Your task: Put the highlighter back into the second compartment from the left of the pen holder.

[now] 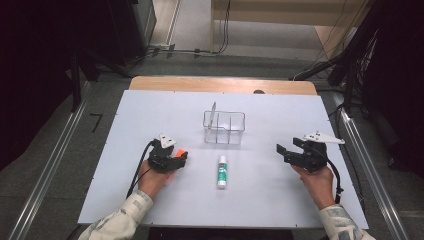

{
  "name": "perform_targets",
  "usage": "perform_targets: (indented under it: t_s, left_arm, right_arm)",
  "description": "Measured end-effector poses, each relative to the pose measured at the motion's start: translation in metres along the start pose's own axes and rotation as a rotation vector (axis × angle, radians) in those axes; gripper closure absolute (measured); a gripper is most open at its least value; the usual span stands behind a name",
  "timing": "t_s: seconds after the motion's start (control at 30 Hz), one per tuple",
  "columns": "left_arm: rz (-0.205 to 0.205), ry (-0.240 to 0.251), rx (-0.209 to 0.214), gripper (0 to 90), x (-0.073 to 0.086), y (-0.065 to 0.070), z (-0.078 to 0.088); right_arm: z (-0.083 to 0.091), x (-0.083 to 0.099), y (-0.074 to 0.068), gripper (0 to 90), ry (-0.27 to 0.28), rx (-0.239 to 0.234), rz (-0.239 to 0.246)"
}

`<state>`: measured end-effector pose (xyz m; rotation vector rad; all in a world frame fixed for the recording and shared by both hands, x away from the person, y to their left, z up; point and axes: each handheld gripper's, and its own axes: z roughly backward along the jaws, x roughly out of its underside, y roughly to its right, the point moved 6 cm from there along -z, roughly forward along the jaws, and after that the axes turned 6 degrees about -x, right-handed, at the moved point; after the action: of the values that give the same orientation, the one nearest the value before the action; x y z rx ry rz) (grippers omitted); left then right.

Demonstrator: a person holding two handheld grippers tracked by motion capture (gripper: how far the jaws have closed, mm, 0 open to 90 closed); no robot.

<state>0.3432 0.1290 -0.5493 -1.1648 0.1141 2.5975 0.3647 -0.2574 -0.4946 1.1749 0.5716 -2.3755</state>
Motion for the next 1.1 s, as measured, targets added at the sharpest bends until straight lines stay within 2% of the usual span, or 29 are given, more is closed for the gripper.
perform_targets:
  t_s: [0.33, 0.77, 0.9, 1.1]
  left_arm:
    - [-0.033, -0.016, -0.014, 43.6, 0.001, 0.006, -0.002]
    - [-0.025, -0.014, -0.015, 57.4, 0.002, 0.011, -0.001]
    - [-0.002, -0.013, -0.022, 65.1, 0.001, 0.009, -0.001]
    - [-0.009, -0.017, -0.03, 66.5, 0.001, 0.01, -0.001]
  right_arm:
    - [0.0, 0.001, 0.0, 24.7, 0.0, -0.007, -0.005]
    - [0.001, 0.0, -0.001, 25.6, 0.003, -0.009, -0.008]
    - [0.001, 0.0, -0.001, 25.8, 0.004, -0.008, -0.008]
    - [0.001, 0.001, -0.001, 26.1, 0.004, -0.009, -0.009]
